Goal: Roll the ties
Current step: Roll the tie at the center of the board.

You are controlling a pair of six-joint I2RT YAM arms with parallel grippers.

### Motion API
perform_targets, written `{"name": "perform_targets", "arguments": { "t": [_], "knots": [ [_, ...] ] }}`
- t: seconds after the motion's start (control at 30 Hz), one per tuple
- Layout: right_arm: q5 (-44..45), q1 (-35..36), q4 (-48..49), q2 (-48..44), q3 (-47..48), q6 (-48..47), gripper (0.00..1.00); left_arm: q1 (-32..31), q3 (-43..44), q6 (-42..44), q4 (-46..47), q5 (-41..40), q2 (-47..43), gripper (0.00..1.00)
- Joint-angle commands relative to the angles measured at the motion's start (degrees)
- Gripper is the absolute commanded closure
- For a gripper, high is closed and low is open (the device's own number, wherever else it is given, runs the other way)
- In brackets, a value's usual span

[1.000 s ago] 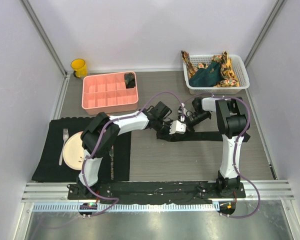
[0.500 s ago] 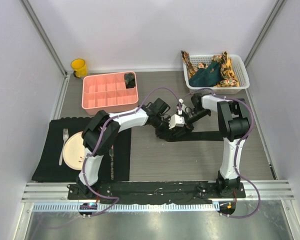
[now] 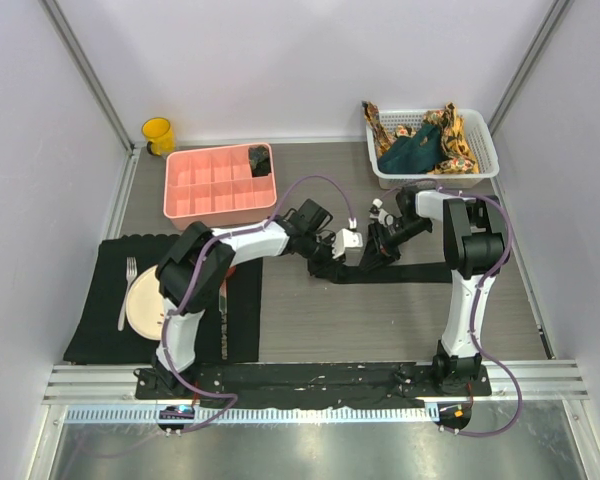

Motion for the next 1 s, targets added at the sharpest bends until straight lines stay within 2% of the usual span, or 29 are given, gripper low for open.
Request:
{"name": "perform_targets", "arguments": {
  "t": [0.0,0.13,0.33,0.5,0.63,0.7,0.8,0.97],
  "knots": [
    [10.21,0.7,1.57,2.78,-0.71,-0.99,0.75,2.46,-6.64,-4.48,8.93,0.22,-5.03,0.99],
    [12.32,0.53,1.39,3.05,-0.71,-2.13,0.76,3.51,-10.08,-5.8,14.75,1.19,-7.67,0.99],
    [13.47,0.53,1.04,2.08,-0.89,-5.29,0.78,3.78,-8.06,-4.75,9.76,-0.3,-3.55,1.0],
    [7.95,1.05,-1.24,-1.69,0.69,-8.45,0.75,3.34,-8.23,0.59,6.33,-0.31,-2.76,1.0],
    [5.22,1.41,-3.78,-2.75,5.78,-8.46,0.73,2.64,-9.46,3.77,5.36,-0.56,-3.19,1.0],
    [1.89,1.76,-7.38,-2.49,7.63,-8.28,0.69,1.5,-8.59,4.47,3.35,-1.97,-2.41,1.0],
    [-4.36,2.37,-7.49,-3.19,6.59,-3.82,0.6,-0.08,-7.18,5.36,1.23,-6.09,-1.96,0.99],
    [-7.54,6.05,-1.0,-3.98,1.67,3.04,0.6,-1.05,-5.08,5.18,-2.37,-9.79,-0.82,0.94]
  ]
}}
